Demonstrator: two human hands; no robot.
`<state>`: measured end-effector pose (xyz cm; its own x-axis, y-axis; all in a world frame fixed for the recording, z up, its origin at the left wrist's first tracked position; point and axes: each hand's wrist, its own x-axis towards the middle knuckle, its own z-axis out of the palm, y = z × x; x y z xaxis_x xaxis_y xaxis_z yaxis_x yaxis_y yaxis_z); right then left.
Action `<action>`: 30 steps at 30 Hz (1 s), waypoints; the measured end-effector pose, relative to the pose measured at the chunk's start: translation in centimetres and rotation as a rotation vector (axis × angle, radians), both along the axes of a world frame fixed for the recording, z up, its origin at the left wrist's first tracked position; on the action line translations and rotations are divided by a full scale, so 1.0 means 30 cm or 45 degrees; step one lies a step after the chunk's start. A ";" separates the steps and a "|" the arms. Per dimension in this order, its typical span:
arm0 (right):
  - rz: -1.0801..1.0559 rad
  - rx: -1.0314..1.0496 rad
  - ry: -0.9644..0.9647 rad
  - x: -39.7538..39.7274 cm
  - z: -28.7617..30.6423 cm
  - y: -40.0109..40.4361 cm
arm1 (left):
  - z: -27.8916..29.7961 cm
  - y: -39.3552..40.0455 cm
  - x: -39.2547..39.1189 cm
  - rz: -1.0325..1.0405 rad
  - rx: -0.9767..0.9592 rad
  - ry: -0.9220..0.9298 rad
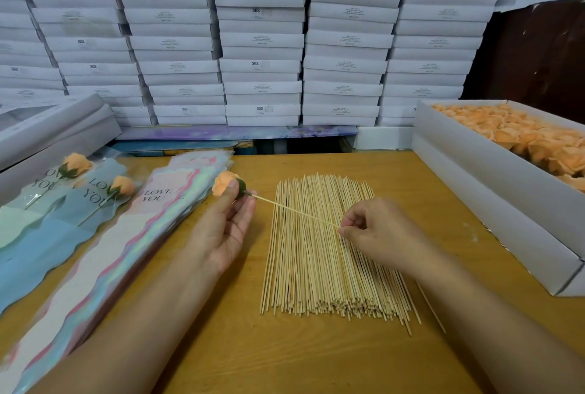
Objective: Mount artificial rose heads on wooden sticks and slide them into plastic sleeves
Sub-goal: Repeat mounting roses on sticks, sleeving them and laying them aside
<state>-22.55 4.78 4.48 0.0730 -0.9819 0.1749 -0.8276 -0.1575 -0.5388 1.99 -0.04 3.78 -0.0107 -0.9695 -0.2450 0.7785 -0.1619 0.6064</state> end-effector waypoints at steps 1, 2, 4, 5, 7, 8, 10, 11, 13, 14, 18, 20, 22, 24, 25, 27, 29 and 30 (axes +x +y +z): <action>0.002 0.001 0.002 0.000 0.000 0.000 | 0.000 0.000 0.000 -0.002 -0.001 0.000; 0.003 0.003 0.001 -0.001 0.000 -0.001 | 0.000 0.001 0.000 -0.003 -0.003 -0.001; 0.006 0.006 0.013 -0.001 -0.001 -0.001 | -0.001 0.001 -0.001 -0.004 -0.003 0.003; 0.008 0.009 0.022 0.000 -0.001 0.000 | -0.001 0.000 -0.001 -0.005 -0.003 0.003; 0.015 0.014 0.035 0.001 -0.003 0.000 | -0.002 0.000 -0.001 -0.010 -0.006 -0.003; 0.022 0.016 0.044 0.001 -0.005 0.000 | -0.003 0.000 -0.001 -0.015 -0.006 -0.007; 0.038 0.021 0.058 0.002 -0.005 0.002 | -0.004 0.000 -0.002 -0.024 -0.002 -0.005; 0.043 0.022 0.053 0.002 -0.004 0.003 | -0.004 0.001 -0.001 -0.023 0.000 -0.003; 0.046 0.011 0.016 0.004 -0.002 0.004 | -0.003 0.000 0.000 -0.011 0.003 -0.002; 0.046 -0.001 -0.017 0.005 -0.002 0.005 | -0.002 0.000 0.000 -0.006 0.003 -0.001; 0.032 -0.047 -0.111 0.008 -0.006 0.009 | 0.002 0.001 0.004 0.022 -0.003 -0.006; 0.023 -0.086 -0.103 0.013 -0.005 0.008 | 0.004 0.002 0.007 0.035 -0.005 -0.008; 0.024 -0.117 -0.085 0.017 -0.007 0.006 | 0.006 0.006 0.007 0.032 -0.009 -0.009; 0.026 -0.119 -0.063 0.021 -0.007 0.008 | 0.006 0.009 0.006 0.026 -0.011 -0.010; 0.028 -0.114 -0.055 0.023 -0.007 0.010 | 0.006 0.011 0.005 0.022 -0.011 -0.011; 0.027 -0.106 -0.041 0.024 -0.004 0.013 | 0.007 0.014 0.002 0.011 -0.014 -0.010; 0.022 -0.100 -0.026 0.023 0.001 0.016 | 0.006 0.016 -0.001 0.002 -0.016 -0.010; 0.021 -0.098 -0.018 0.023 0.003 0.017 | 0.005 0.017 -0.002 -0.001 -0.018 -0.012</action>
